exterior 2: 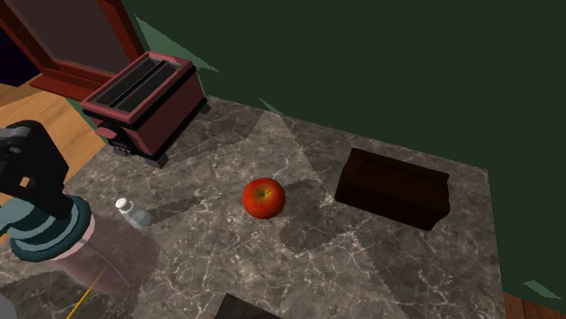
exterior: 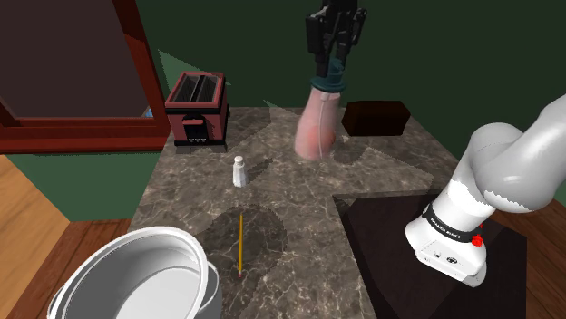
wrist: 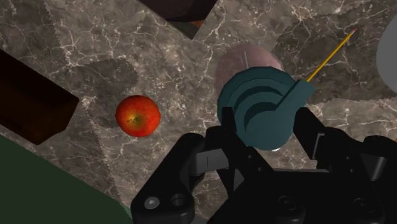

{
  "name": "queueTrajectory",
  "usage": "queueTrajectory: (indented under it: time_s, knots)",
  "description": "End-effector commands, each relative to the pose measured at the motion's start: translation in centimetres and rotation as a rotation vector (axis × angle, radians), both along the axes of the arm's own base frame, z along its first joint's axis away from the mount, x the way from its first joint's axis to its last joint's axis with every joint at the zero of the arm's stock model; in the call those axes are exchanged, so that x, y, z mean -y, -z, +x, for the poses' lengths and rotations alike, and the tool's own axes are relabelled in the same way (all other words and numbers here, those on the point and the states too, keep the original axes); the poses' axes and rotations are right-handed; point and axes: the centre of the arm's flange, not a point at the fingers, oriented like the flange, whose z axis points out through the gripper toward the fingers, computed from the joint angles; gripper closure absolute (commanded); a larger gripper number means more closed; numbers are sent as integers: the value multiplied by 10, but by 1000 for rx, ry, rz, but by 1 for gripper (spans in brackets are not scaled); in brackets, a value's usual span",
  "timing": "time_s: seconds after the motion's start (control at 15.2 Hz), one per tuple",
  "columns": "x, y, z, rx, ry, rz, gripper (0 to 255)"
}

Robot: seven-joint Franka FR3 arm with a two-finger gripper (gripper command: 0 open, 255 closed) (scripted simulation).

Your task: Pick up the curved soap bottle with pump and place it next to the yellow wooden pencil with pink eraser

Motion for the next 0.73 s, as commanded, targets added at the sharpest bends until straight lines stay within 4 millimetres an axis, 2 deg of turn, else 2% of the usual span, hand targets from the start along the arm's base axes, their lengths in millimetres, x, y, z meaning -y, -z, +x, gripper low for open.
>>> queueTrajectory:
  time_s: [0.0,0.66]
  knots:
    - [0,11,-1,1,0,0,255]
    - [0,63,-1,1,0,0,255]
